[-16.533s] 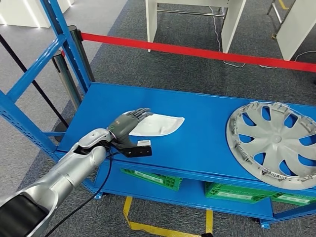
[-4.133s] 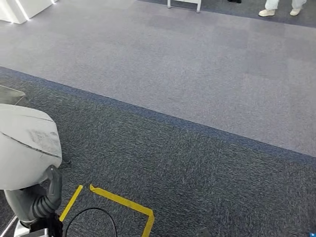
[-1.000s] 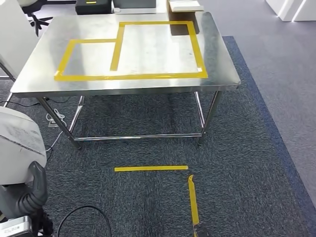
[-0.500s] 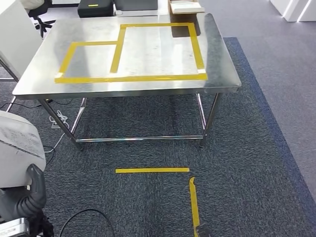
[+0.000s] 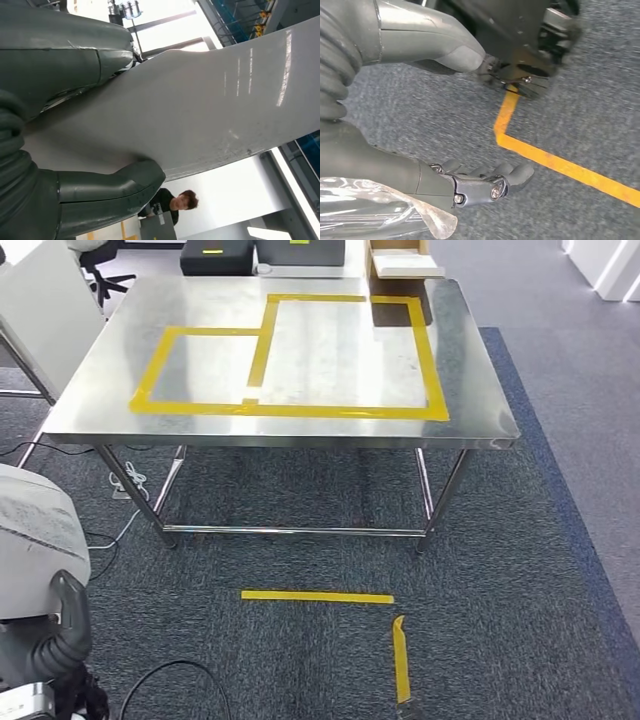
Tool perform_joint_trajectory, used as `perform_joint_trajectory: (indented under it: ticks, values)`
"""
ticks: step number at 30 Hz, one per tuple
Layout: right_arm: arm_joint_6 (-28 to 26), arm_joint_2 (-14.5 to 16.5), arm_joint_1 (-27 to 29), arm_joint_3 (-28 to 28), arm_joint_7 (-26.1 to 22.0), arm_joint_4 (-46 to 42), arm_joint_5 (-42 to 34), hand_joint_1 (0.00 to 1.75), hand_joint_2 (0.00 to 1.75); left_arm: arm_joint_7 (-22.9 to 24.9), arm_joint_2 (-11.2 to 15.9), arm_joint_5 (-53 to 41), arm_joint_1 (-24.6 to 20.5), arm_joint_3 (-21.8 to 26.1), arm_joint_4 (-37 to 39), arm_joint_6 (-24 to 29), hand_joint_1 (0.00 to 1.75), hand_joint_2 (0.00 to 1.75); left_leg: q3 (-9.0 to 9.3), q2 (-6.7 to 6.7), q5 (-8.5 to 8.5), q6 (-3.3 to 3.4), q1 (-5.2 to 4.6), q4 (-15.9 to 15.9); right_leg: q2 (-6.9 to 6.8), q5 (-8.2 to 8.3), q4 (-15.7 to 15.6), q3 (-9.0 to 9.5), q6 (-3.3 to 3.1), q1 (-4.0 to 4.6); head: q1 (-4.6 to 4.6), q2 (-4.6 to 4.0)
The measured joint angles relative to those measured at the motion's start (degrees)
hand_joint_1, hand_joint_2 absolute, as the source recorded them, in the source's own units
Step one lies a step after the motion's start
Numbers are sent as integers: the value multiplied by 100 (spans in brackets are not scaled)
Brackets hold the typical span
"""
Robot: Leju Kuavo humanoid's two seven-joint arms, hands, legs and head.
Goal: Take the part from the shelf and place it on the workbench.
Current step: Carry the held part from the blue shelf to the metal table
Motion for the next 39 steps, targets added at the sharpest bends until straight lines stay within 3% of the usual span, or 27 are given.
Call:
perform_joint_trajectory:
  ticks: [1,3,5,7,9,11,12,13,15,16,17,19,20,21,23,25,26,27,28,29,31,32,33,35,37,39]
  values:
    - [2,-1,-1,-1,0,5,1,0,175,-1,0,0,-3,2,0,-4,175,175,31,-3,-50,-33,-1,0,-3,25,-157,77,-40,15,-1,0]
    - [3,-4,5,-3,-1,10,3,0,175,-2,1,-1,-11,5,-1,-12,175,175,90,-8,-91,-97,4,54,-13,-74,-227,176,-141,36,-8,0]
    - [3,-10,9,-6,-2,8,8,0,175,-5,2,-2,-20,10,-1,-21,175,175,82,11,-62,-155,14,302,-16,-98,-263,341,-233,24,-34,0]
    - [5,-11,-6,-8,-2,7,13,0,175,-7,2,-3,-31,16,-1,-30,175,175,-224,33,-55,-210,32,864,-21,-178,-290,523,-292,7,-64,0]
    - [9,-12,-7,-8,-1,7,14,0,175,-7,2,-3,-28,20,-1,-36,175,175,-721,39,-290,-255,55,1454,-17,-291,-296,661,-309,-1,-75,0]
    - [10,-11,10,-10,1,8,15,0,175,-7,2,-3,-20,22,-1,-43,175,175,-1100,44,-667,-281,74,1623,-6,-449,-298,837,-289,-13,-74,0]
    - [11,-11,17,-10,1,8,15,0,175,-7,3,-4,-18,23,-1,-48,175,175,-1191,48,-717,-282,79,1503,-1,-539,-300,940,-275,-22,-76,0]
    - [11,-10,19,-11,1,8,15,0,175,-7,5,-6,-17,23,-1,-52,175,175,-1235,56,-573,-274,80,1280,1,-633,-304,1042,-257,-31,-77,0]
    - [12,-10,15,-11,1,10,15,0,175,-7,10,-8,-8,26,0,-57,175,175,-1256,101,217,-242,71,725,3,-816,-322,1217,-212,-34,-88,0]
    - [12,-10,9,-11,2,11,15,0,175,-5,11,-8,-2,27,0,-60,175,175,-1248,119,531,-223,59,547,-1,-900,-358,1294,-176,-29,-92,0]
    - [12,-11,3,-13,1,11,15,0,175,-3,11,-9,4,28,0,-62,175,175,-1230,120,707,-197,49,433,-5,-937,-383,1398,-130,-20,-99,0]
    - [11,-11,-13,-15,-12,9,14,0,175,0,14,-11,16,33,-3,-70,175,175,-1108,83,642,-115,44,349,-13,-846,-331,1480,-27,-17,-98,1]
    - [9,-9,-16,-15,-27,7,10,0,175,0,15,-14,31,38,-8,-80,175,175,-1009,68,616,-65,50,289,-10,-716,-128,1412,8,-20,-88,1]
    - [4,-7,-17,-15,-43,8,5,0,175,0,15,-19,50,44,-17,-96,175,175,-902,63,585,-19,53,244,-6,-600,178,1219,27,-23,-73,1]
    - [-4,-3,-2,-17,-75,9,-7,0,175,0,10,-34,81,56,-38,-142,175,175,-693,55,486,37,48,177,0,-620,895,691,20,-18,-45,0]
    - [-5,-3,38,-29,-101,12,-21,0,175,0,2,-61,85,60,-48,-179,175,175,-492,27,330,57,36,149,1,-1107,1237,195,17,-9,-36,0]
    - [-6,-3,64,-39,-114,14,-32,0,175,0,-5,-81,86,61,-49,-189,175,175,-378,10,240,62,28,144,2,-1391,1225,17,24,-7,-31,0]
    - [-7,-3,87,-50,-129,16,-45,0,175,0,-14,-100,85,61,-49,-196,175,175,-258,-5,147,64,17,141,2,-1572,1108,-107,26,-6,-28,0]
    - [-7,-3,104,-64,-143,20,-64,0,175,1,-23,-116,83,62,-49,-202,175,175,-138,-12,56,65,5,139,4,-1561,905,-183,19,-4,-24,0]
    - [-8,-3,116,-80,-157,26,-84,0,175,5,-33,-132,80,61,-49,-209,175,175,-31,-14,-32,65,-2,136,6,-1286,632,-211,-10,2,-21,0]
    - [-9,-8,127,-117,-178,39,-124,0,175,16,-51,-162,61,54,-48,-228,175,175,167,-35,-219,36,-20,133,9,-508,161,-156,-83,32,-23,0]
    - [-9,-10,125,-134,-186,42,-139,0,175,20,-60,-183,44,43,-48,-234,175,175,258,-48,-291,5,-18,125,11,-233,27,-91,-117,53,-28,0]
    - [-10,-15,114,-149,-193,41,-154,0,175,23,-68,-208,23,30,-47,-238,175,175,332,-61,-306,-34,-18,160,13,-112,-32,-16,-145,72,-28,0]
    - [-10,-27,76,-175,-201,38,-171,0,175,32,-78,-258,-18,3,-45,-236,175,175,382,-54,-243,-98,-1,359,16,-43,-99,167,-214,74,-26,0]
    - [-8,-40,41,-196,-204,38,-174,0,175,43,-79,-298,-60,-16,-41,-225,175,175,209,-17,-276,-137,9,796,8,-26,-154,329,-285,49,-43,0]
    - [-5,-45,33,-211,-205,38,-173,0,175,60,-78,-325,-90,-25,-38,-211,175,175,-130,14,-594,-186,33,1300,6,-76,-184,402,-318,32,-59,0]
